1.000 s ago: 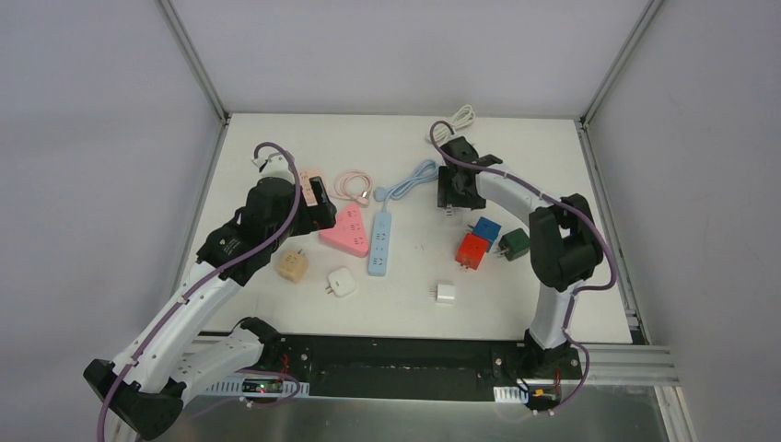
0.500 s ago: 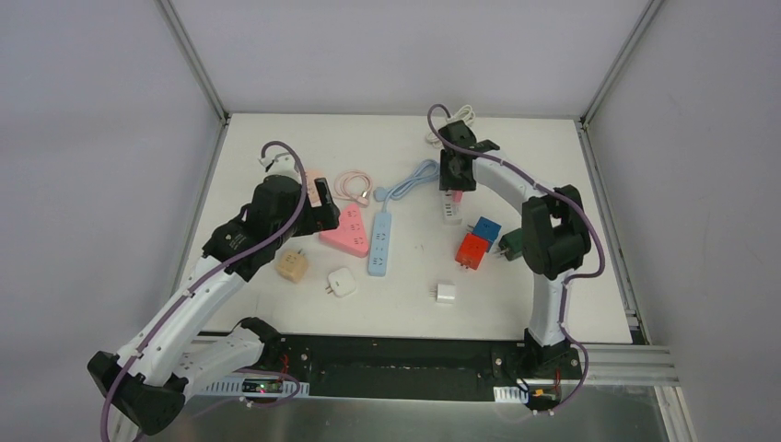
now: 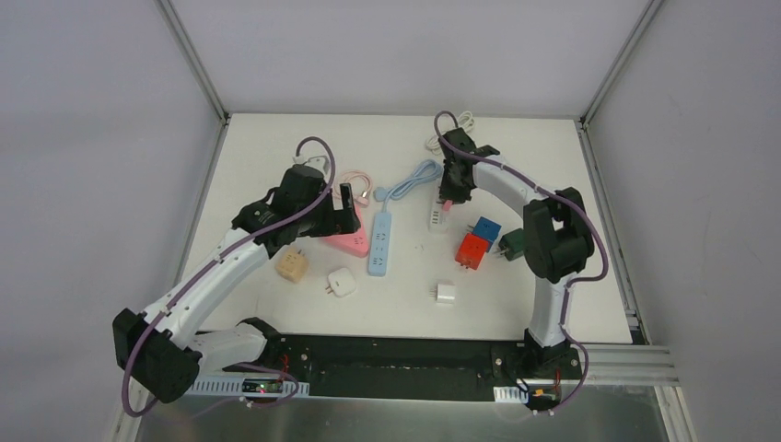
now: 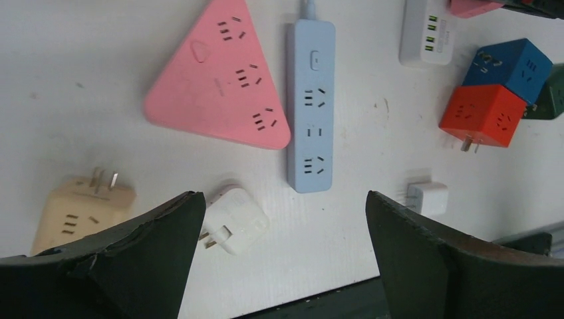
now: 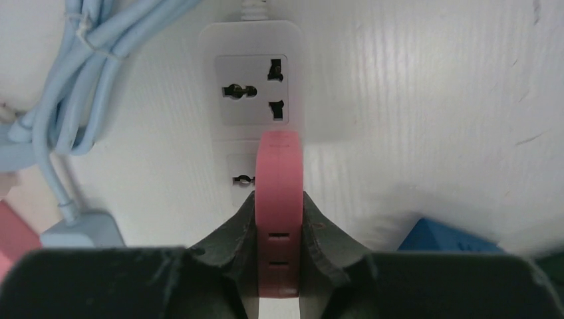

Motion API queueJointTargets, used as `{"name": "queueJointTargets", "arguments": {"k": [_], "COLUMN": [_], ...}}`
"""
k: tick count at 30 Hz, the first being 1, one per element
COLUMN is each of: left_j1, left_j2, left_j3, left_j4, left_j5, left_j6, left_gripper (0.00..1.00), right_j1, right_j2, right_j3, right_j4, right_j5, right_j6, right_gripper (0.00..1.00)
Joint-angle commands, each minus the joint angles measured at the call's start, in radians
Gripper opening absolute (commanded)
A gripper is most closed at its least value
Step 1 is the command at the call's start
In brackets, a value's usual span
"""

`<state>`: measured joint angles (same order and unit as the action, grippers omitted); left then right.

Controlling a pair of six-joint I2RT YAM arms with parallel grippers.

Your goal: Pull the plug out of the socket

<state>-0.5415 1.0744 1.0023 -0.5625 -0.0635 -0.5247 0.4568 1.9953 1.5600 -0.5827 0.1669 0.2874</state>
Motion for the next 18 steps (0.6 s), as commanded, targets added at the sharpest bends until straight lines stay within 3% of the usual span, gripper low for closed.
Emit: {"name": "queueJointTargets", "arguments": {"k": [1, 9, 15, 18], "left_j1": [0.002, -0.020, -0.045, -0.055], "left_j2": [0.117, 0.333, 0.467, 0.534], "left_j3": [0.066, 0.089, 0.148, 0.181], "left_j4": [0.056, 0.189, 0.222, 0.227], "left_j5": [0.225, 0.398, 0.440, 0.454], "left_j6": [-0.026, -0.112, -0.127, -0.128], "left_gripper": [0.92, 0.84, 0.83, 0.81], "right_j1": [0.054, 0.138, 0.138, 0.138], "right_j2": [-0.122, -0.270, -0.307, -0.313], "right_j3": [-0.091, -0.304, -0.347, -0.336], "right_j4": [-0.056, 0.050, 0.083, 0.091], "right_j5": [-0.130, -0.157, -0.145, -0.143], "right_j6": [0.165, 0.257, 0.261, 0.253], "right_gripper": [0.00, 0.02, 0.39, 0.48]}}
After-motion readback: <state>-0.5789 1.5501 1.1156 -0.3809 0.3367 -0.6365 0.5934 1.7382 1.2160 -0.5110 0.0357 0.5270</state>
